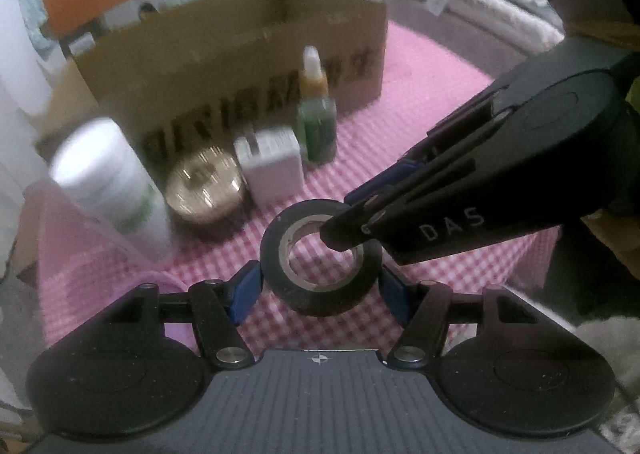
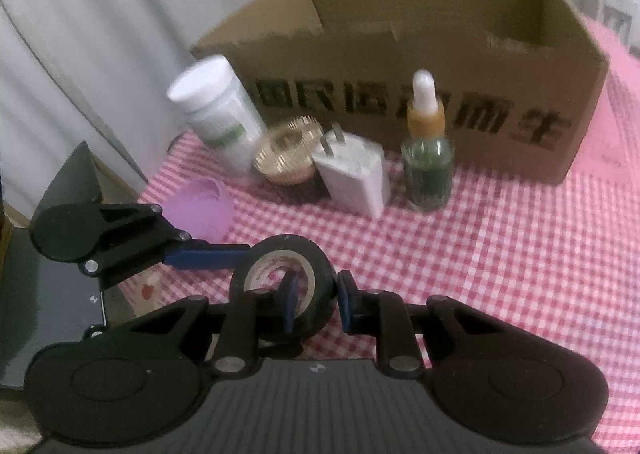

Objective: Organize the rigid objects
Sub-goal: 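Lower the tape roll into the box and open the right gripper, then grasp the purple lid by its rim with the right gripper, then carry the purple lid into the box and open the right gripper, then grasp the green dropper bottle with the right gripper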

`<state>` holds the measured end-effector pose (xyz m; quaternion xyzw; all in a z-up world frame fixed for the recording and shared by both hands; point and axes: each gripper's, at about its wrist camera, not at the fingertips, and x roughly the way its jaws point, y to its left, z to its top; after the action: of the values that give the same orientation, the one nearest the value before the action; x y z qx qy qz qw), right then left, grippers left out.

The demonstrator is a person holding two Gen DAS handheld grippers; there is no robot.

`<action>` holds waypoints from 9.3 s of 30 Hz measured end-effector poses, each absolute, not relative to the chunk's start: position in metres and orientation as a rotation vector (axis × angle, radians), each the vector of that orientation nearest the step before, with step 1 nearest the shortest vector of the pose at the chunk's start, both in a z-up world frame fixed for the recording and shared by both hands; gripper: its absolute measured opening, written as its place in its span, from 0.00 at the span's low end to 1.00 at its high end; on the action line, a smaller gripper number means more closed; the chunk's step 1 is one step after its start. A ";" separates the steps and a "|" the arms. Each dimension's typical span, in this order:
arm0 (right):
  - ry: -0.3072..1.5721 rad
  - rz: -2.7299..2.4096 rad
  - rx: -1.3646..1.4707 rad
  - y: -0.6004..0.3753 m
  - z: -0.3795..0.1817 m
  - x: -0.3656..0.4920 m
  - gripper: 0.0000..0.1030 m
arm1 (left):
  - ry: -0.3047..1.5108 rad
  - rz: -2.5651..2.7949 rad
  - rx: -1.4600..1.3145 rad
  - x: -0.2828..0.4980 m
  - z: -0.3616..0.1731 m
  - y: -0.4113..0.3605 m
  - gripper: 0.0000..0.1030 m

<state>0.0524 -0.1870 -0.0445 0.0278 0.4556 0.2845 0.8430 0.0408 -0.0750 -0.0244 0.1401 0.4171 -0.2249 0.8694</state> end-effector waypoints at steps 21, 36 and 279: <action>0.895 0.714 0.055 -0.159 0.069 0.225 0.22 | 0.884 -0.392 0.244 0.205 0.073 -0.038 0.62; 1.180 0.628 0.194 -0.145 -0.036 0.381 0.22 | 1.199 -0.334 0.275 0.345 -0.011 -0.045 0.62; 0.731 0.541 0.173 -0.229 -0.032 0.106 0.41 | 0.621 -0.490 0.345 0.105 -0.020 -0.126 0.47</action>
<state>0.1058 -0.2285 -0.0316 0.0835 0.3528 0.2609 0.8947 0.1054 -0.1258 -0.0199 0.1671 0.3011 -0.2376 0.9083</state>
